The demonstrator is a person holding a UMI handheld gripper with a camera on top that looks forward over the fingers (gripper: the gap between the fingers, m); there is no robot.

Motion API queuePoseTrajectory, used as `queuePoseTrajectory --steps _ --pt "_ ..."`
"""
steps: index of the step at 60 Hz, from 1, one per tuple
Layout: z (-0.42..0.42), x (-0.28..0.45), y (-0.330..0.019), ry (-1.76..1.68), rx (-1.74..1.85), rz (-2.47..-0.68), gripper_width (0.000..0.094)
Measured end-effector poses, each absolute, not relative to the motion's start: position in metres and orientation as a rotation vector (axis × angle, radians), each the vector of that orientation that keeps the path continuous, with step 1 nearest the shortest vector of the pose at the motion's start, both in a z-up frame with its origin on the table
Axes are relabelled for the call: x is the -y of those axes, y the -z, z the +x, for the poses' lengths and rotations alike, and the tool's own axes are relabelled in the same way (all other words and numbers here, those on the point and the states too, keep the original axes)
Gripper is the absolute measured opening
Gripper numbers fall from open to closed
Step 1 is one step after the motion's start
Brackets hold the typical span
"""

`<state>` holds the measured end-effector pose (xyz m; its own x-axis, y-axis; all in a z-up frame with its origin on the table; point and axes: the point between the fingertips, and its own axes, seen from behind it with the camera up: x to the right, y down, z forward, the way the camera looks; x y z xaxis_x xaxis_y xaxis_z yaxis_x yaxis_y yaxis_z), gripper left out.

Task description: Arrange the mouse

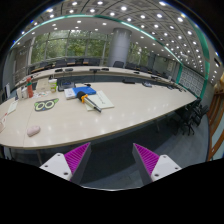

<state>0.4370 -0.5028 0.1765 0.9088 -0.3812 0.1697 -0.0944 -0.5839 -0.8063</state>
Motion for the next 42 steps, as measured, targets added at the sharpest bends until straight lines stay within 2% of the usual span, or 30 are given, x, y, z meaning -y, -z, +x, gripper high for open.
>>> queuePoseTrajectory --steps 7,14,16,26,42 --pt "0.421 0.505 -0.164 0.392 -0.311 -2.201 0.0855" --pt "0.373 0.489 -0.133 0.353 -0.265 -2.214 0.0855" --pt "0.372 0.491 -0.136 0.334 -0.241 -2.218 0.0854" --pt "0.268 0.452 -0.099 0.208 -0.148 -2.21 0.0852" --pt "0.101 0.348 -0.042 -0.006 -0.077 -2.17 0.0849"
